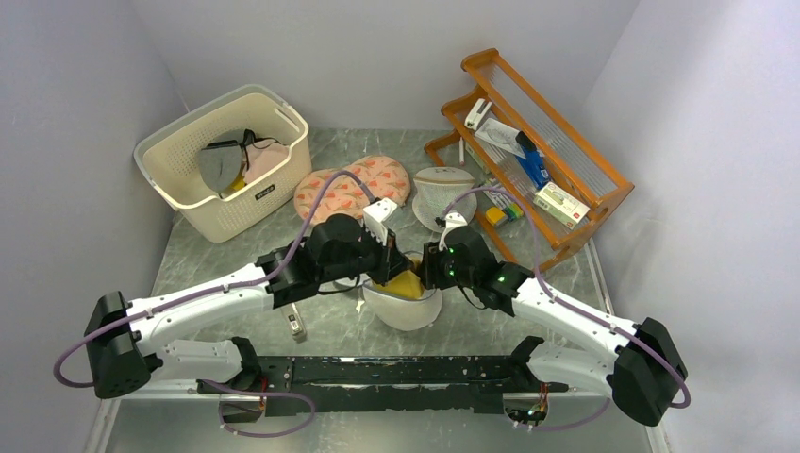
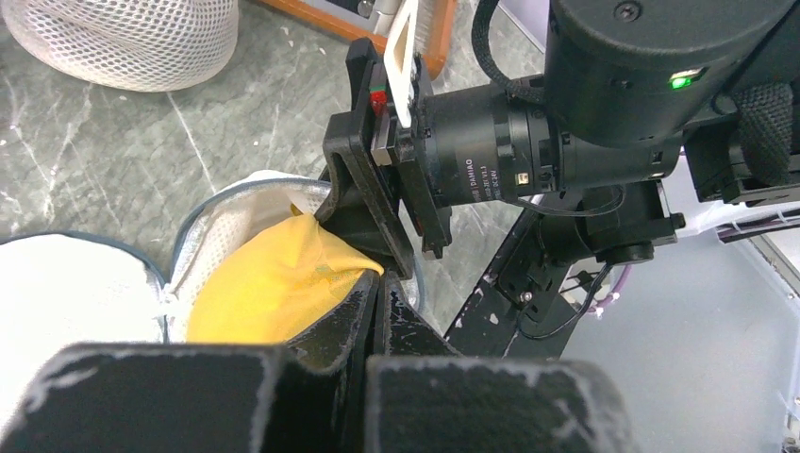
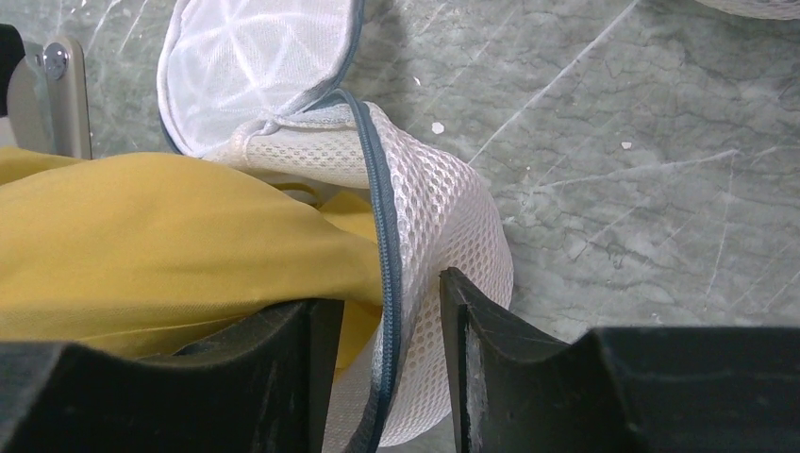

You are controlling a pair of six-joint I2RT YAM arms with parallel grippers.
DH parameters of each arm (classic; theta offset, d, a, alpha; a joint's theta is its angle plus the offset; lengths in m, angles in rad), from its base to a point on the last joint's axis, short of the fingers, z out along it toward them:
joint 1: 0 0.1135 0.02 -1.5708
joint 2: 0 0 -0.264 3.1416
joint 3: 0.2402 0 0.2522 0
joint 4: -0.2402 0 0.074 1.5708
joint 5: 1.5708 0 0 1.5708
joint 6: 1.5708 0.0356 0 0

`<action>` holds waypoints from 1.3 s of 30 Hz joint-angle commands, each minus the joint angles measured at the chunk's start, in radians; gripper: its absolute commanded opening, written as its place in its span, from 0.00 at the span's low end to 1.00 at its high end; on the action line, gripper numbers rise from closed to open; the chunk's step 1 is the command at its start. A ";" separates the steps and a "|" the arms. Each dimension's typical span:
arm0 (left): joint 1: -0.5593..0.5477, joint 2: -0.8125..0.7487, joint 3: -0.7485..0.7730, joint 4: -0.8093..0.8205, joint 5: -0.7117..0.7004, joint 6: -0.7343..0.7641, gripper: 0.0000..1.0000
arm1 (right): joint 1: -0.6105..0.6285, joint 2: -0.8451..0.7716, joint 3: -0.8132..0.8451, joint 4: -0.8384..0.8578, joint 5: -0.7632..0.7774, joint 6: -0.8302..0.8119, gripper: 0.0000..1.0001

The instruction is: Unzip the laundry bag and remove the bra

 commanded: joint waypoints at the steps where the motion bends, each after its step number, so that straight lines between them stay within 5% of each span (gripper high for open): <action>1: -0.003 -0.045 0.061 -0.018 -0.040 0.020 0.07 | 0.002 -0.018 -0.013 0.015 0.004 0.012 0.42; 22: 0.001 -0.157 0.160 -0.155 -0.216 0.085 0.07 | 0.002 -0.040 -0.040 0.034 -0.013 0.013 0.46; 39: 0.157 -0.162 0.383 -0.316 -0.262 0.286 0.07 | 0.002 -0.004 0.008 0.017 -0.011 -0.025 0.59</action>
